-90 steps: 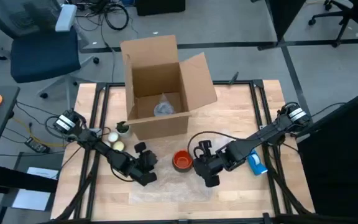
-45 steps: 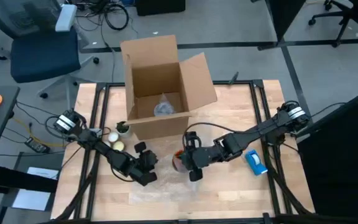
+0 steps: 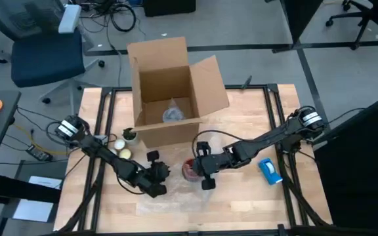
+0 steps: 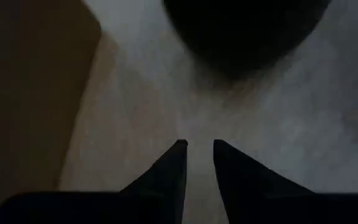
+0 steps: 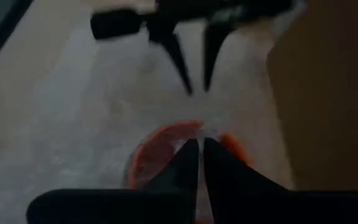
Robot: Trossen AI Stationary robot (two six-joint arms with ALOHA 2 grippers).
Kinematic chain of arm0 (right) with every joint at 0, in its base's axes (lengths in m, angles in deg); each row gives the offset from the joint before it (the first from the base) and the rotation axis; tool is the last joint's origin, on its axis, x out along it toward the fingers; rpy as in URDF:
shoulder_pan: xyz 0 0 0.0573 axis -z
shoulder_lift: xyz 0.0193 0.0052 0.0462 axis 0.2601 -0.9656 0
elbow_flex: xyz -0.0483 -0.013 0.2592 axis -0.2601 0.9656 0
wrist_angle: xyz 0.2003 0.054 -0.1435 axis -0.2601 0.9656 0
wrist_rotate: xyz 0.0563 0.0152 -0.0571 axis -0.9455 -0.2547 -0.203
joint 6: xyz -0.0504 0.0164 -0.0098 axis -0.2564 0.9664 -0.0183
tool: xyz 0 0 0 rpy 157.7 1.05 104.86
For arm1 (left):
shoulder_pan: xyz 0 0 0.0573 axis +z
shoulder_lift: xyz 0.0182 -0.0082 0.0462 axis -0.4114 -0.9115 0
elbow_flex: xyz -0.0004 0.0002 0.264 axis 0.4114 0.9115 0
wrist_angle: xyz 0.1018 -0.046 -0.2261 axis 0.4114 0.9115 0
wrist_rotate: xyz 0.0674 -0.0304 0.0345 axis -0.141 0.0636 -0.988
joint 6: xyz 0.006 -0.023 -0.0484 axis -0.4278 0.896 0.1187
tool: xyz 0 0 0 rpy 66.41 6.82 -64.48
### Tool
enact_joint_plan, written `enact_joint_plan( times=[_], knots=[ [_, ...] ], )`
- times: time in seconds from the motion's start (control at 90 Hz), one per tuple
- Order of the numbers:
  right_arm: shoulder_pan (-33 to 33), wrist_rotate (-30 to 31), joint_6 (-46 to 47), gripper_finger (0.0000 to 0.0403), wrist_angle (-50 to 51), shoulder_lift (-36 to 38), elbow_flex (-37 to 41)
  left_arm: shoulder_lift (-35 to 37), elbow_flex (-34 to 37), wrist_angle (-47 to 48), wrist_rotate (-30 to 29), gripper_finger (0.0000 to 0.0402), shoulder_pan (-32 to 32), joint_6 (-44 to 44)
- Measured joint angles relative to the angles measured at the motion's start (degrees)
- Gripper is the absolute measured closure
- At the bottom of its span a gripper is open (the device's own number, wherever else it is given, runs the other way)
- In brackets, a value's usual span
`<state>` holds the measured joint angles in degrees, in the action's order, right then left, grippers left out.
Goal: Wrap mug
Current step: Wrap the black mug with bubble wrap
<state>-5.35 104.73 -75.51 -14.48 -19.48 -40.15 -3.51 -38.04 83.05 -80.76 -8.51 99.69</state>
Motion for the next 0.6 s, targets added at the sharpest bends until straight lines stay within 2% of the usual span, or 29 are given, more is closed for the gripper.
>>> enact_joint_plan(
  times=[0.1, 0.233, 0.4, 0.522, 0.6],
  knots=[
    [0.2, -1.6, 2.2, 0.0403, 0.1, -1.9, -0.1, 1.8, -3.8, 0.7, -2.5, 0.0337, -0.5, -4.0],
    [0.2, -1.9, 2.9, 0.0396, 1.0, -3.7, 0.0, 2.3, -7.2, -4.2, -2.9, 0.0337, -1.5, -11.6],
    [0.2, -1.0, 3.0, 0.0377, 0.1, -4.0, -0.1, 1.8, -7.4, -10.5, -1.9, 0.0337, -1.8, -18.3],
    [0.2, -1.0, 3.4, 0.0359, -0.2, -4.0, -0.1, 1.8, -7.4, -14.1, -1.4, 0.0337, -1.1, -20.5],
    [0.2, -0.7, 4.2, 0.0347, -0.6, -4.0, -0.1, 1.6, -7.4, -14.7, 1.0, 0.0337, 0.1, -20.1]
  ],
)
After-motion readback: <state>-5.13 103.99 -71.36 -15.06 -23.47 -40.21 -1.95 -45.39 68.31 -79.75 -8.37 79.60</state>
